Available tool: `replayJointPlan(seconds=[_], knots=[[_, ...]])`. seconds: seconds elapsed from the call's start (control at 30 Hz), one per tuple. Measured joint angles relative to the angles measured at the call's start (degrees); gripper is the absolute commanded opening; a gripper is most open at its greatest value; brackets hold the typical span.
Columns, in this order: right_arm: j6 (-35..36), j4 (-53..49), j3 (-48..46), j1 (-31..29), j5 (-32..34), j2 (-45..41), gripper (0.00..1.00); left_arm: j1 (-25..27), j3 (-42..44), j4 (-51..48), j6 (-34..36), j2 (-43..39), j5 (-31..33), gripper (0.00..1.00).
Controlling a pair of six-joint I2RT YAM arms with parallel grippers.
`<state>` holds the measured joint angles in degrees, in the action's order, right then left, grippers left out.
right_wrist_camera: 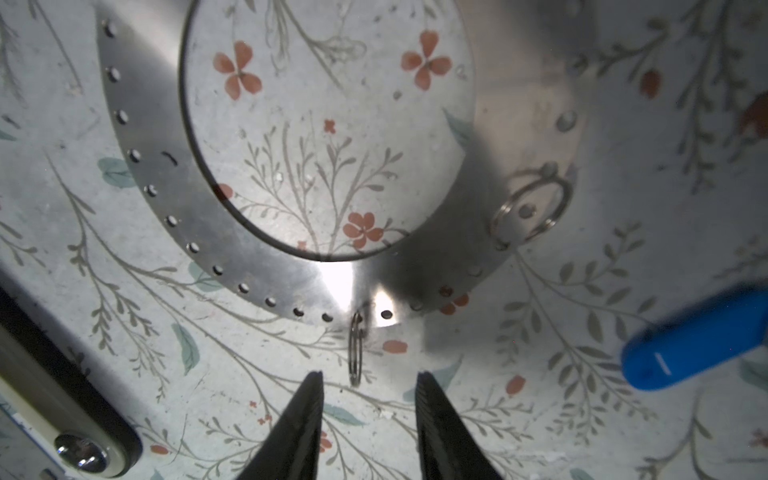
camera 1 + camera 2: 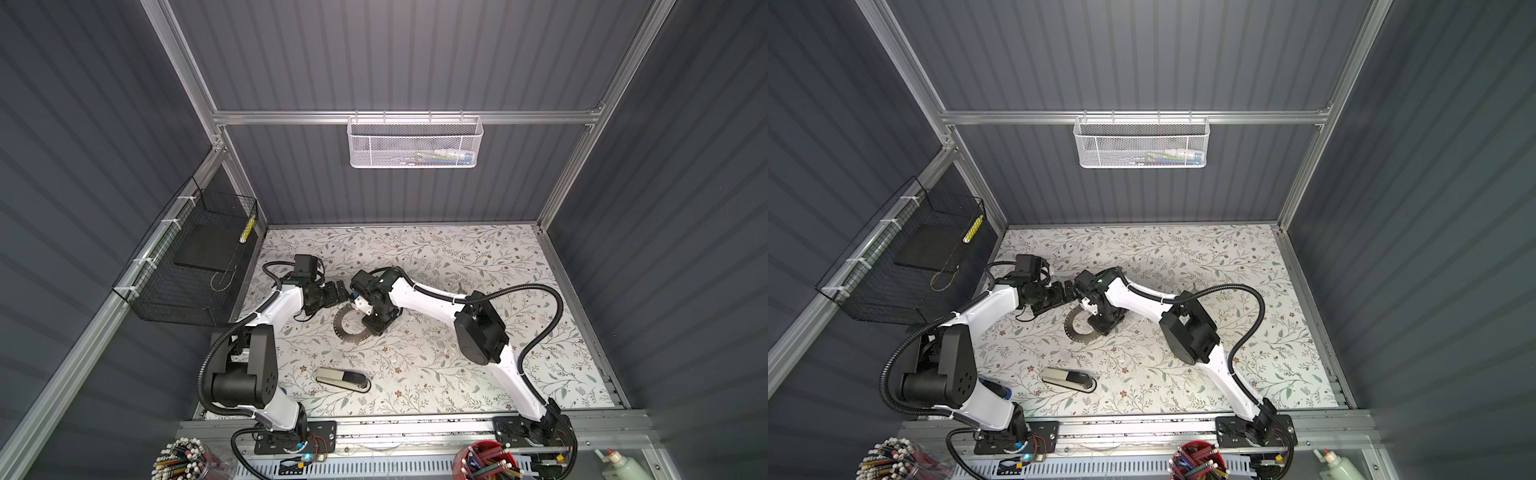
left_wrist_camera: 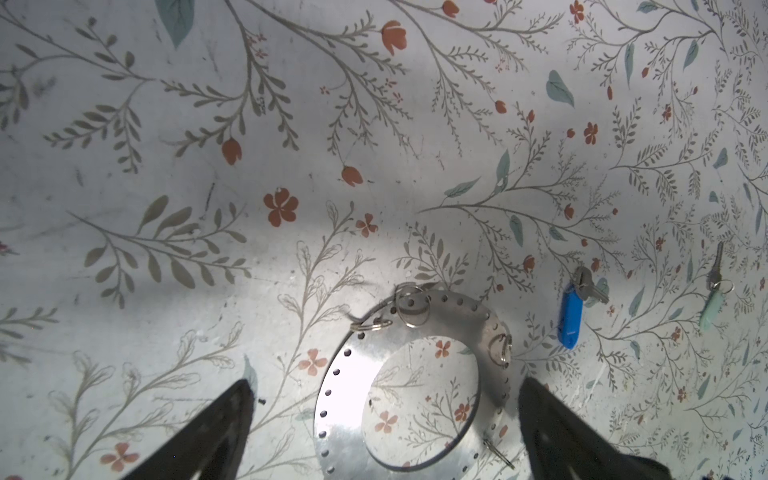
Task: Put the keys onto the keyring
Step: 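Close the right gripper on the split ring at the plate edge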
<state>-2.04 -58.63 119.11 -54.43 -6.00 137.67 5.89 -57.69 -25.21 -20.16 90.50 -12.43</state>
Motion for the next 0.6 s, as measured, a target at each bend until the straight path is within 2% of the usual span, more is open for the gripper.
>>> replayJointPlan(seconds=[0.6], knots=[[1.0,-1.4,0.8,0.0,-0.1,1.3,0.20,0.0,0.0,0.0,-0.2,0.0,0.4,1.00]])
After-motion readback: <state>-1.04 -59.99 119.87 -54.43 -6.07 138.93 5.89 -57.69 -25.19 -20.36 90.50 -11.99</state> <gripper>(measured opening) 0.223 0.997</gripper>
